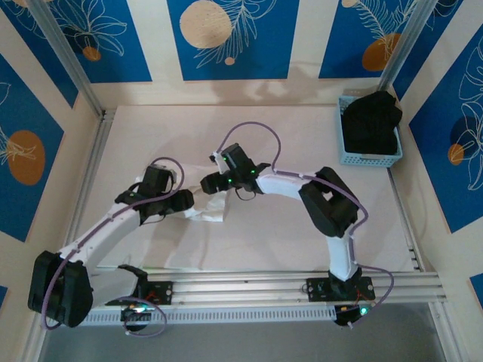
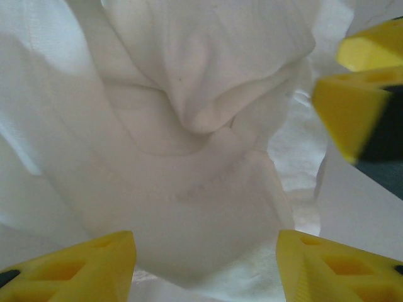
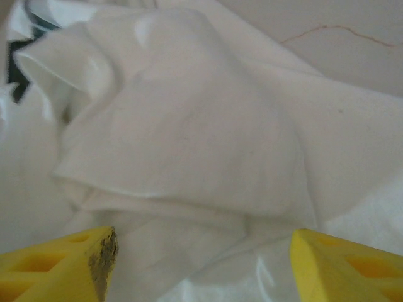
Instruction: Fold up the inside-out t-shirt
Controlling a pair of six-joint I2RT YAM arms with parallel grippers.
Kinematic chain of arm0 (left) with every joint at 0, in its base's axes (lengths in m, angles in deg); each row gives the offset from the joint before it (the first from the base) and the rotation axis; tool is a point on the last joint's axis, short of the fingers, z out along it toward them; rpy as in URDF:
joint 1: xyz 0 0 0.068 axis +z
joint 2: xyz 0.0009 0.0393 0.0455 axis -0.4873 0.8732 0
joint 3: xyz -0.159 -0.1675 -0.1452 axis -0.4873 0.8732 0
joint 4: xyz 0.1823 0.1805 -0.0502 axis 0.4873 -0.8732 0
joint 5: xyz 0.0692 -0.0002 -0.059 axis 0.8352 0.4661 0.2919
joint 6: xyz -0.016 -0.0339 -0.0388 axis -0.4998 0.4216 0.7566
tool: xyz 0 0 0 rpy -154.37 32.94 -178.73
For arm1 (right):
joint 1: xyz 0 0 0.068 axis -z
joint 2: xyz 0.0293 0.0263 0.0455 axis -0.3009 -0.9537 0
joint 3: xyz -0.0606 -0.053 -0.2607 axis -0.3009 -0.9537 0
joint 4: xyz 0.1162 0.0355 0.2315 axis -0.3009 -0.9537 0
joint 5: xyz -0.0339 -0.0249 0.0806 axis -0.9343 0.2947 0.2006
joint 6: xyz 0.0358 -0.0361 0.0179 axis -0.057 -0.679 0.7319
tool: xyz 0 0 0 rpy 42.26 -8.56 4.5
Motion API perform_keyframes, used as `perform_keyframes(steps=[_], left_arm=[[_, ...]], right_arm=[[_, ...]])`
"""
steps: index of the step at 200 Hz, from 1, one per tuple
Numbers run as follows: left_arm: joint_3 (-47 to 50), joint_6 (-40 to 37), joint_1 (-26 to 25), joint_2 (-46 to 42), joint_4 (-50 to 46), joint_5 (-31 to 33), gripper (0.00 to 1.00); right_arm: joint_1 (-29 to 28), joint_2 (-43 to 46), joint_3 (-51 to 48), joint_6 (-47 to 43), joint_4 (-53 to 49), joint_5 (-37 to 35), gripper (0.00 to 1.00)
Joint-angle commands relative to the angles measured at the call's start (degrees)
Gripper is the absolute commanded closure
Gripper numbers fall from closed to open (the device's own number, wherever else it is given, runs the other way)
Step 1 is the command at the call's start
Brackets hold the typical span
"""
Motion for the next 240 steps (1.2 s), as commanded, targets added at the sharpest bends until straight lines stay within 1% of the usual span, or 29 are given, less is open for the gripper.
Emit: perform_keyframes(steps=[1, 21, 50, 61, 80, 98, 121, 141, 165, 181, 197, 212, 220, 240], left_arm=[[2.3, 1.5, -0.1, -1.0, 4.7, -2.2, 0.40], [3.6, 1.2, -0.1, -0.6, 8.1, -3.8, 0.39], [4.9, 1.4, 0.0, 1.5, 12.6, -7.4, 0.38], [5.4, 1.8, -0.1, 2.7, 14.8, -9.1, 0.38], [5.8, 2.4, -0.8, 5.1, 18.7, -12.2, 0.39], [5.4, 2.8, -2.7, 7.5, 21.6, -14.1, 0.40], [4.4, 2.9, -5.9, 10.3, 25.3, -16.3, 0.40], [3.3, 2.5, -8.2, 11.8, 27.2, -18.3, 0.40], [2.7, 1.0, -9.4, 11.7, 29.2, -20.2, 0.39], [2.2, 0.1, -9.4, 11.1, 29.3, -20.9, 0.39], [1.3, -2.1, -9.3, 9.0, 27.6, -20.3, 0.38], [0.6, -3.6, -8.9, 6.1, 24.9, -17.5, 0.37], [0.5, -3.9, -8.4, 4.3, 23.1, -15.0, 0.37], [0.2, -3.4, -5.2, 0.4, 16.6, -7.6, 0.37]], right_arm=[[0.3, -3.0, 3.7, -2.8, -3.7, 0.4, 0.28], [0.3, -5.4, 6.0, -2.7, -4.5, 0.5, 0.29], [0.7, -8.6, 9.5, -2.3, -6.5, -0.8, 0.34], [1.2, -9.4, 10.3, -1.1, -6.9, -1.0, 0.39], [2.6, -9.9, 11.4, 2.6, -7.3, -1.3, 0.52], [3.6, -10.0, 11.7, 5.7, -7.1, -1.8, 0.63], [4.7, -10.0, 12.5, 8.8, -8.3, -3.2, 0.72], [5.9, -9.4, 12.2, 11.5, -8.7, -3.2, 0.77], [7.6, -7.6, 11.3, 13.2, -9.2, -3.0, 0.76], [9.0, -6.0, 10.0, 13.9, -8.7, -1.5, 0.73], [10.1, -4.2, 8.4, 14.0, -8.7, -0.7, 0.70], [10.6, -1.8, 6.2, 12.9, -8.4, -0.6, 0.67], [10.7, -0.1, 4.7, 12.0, -7.9, -0.4, 0.64], [9.9, 3.9, -0.1, 10.4, -4.2, 3.4, 0.54]])
